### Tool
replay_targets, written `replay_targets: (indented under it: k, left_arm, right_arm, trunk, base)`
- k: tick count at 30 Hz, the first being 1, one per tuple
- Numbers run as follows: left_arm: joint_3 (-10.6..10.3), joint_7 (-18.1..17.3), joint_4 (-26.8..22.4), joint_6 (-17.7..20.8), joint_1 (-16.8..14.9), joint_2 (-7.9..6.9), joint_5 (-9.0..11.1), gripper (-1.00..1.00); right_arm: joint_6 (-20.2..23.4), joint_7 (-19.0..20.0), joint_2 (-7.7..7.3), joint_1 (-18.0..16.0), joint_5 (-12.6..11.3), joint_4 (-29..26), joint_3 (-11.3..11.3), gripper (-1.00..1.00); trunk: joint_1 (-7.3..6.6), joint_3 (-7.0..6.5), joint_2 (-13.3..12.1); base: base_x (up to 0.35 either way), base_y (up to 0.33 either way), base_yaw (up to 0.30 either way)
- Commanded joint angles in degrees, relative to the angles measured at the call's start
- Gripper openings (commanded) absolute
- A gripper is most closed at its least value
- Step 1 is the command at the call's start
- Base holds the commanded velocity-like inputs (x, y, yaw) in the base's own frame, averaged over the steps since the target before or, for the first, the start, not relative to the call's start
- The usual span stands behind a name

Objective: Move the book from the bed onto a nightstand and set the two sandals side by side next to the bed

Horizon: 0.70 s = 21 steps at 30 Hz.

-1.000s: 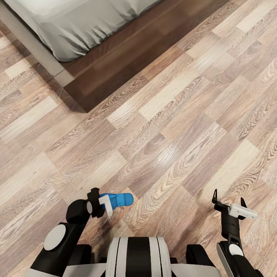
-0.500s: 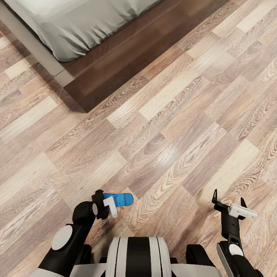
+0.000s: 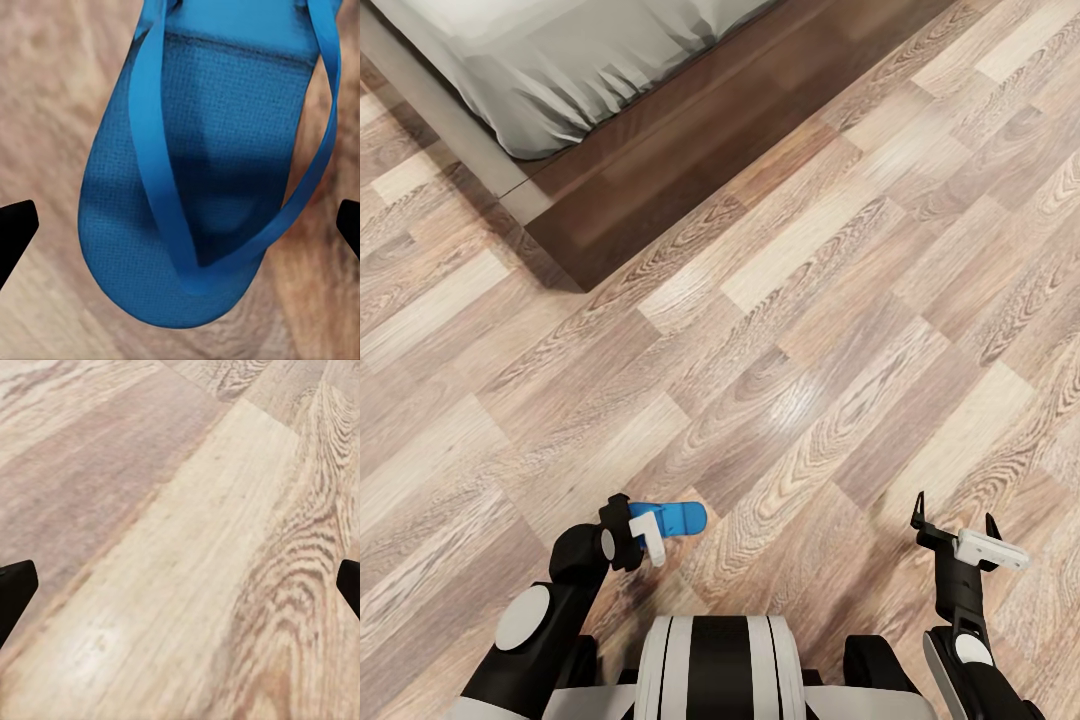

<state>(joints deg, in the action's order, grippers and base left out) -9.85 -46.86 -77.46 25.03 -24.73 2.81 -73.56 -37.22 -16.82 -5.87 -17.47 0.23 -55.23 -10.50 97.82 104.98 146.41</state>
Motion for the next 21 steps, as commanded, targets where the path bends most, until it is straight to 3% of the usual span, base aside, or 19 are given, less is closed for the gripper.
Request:
replay_targets:
  k: [1,21]
  left_arm:
    - [-0.05,-0.33,-0.06,0.34,0.01,0.00,-0.27,1.00]
    - [0.00,-0.33,-0.06,0.33,0.02,0.00,-0.27,1.00]
  right_arm:
    - [-0.13,-0.23,-0.02,-0.02,0.04,0.03,0.05,1.00]
    - [-0.13,-0.20,-0.02,-0.02,0.04,0.04,0.13,1.00]
  trunk:
    - [-0.01,0.03,0.01]
    - [0.43,0.03,0.24]
  base:
    - [0.000,0.000,0.000]
    - [0.000,0.000,0.000]
